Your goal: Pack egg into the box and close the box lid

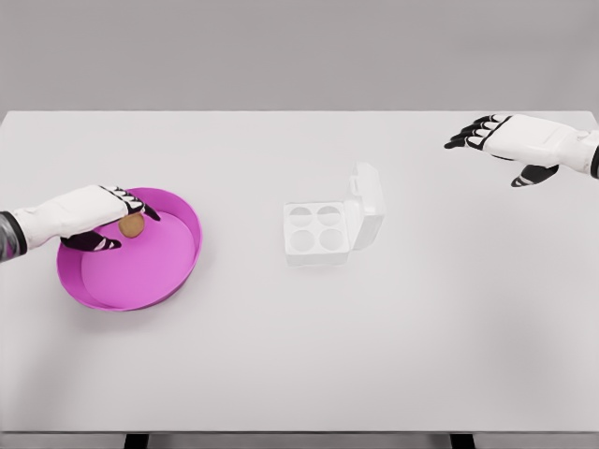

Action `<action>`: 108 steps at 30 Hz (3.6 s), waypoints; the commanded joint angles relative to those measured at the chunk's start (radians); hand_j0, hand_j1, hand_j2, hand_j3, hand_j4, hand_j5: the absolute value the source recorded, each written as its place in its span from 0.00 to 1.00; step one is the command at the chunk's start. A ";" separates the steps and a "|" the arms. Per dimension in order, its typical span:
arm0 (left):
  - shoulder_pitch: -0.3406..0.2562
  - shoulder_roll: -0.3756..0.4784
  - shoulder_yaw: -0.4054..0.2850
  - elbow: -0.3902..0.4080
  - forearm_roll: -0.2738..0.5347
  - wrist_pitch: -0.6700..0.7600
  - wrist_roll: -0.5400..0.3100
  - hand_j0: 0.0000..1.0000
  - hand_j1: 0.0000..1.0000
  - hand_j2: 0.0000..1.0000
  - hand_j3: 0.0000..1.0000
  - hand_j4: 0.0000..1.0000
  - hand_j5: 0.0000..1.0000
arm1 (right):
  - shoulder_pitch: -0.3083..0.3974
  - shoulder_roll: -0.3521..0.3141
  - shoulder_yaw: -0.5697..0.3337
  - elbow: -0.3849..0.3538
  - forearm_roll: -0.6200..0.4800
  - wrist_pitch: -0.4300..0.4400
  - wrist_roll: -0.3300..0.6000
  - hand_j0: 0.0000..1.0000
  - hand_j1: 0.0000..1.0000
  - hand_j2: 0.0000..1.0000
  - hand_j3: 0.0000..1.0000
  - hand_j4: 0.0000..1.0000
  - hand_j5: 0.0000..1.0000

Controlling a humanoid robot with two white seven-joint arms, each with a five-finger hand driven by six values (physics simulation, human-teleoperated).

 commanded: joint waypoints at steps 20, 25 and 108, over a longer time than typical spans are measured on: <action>-0.005 0.001 -0.008 0.015 -0.008 0.003 0.000 0.64 0.64 0.64 0.64 0.64 0.64 | 0.000 0.000 -0.003 0.000 -0.005 0.001 0.000 1.00 1.00 1.00 1.00 1.00 1.00; -0.005 0.001 -0.008 0.015 -0.007 0.003 0.000 0.60 0.60 0.60 0.60 0.60 0.60 | 0.000 0.000 -0.003 0.000 -0.005 0.001 0.000 1.00 1.00 1.00 1.00 1.00 1.00; -0.049 -0.162 -0.004 -0.124 0.058 0.003 0.000 0.42 0.42 0.42 0.42 0.42 0.42 | 0.086 -0.117 -0.003 -0.325 0.168 0.001 0.092 1.00 1.00 1.00 1.00 1.00 1.00</action>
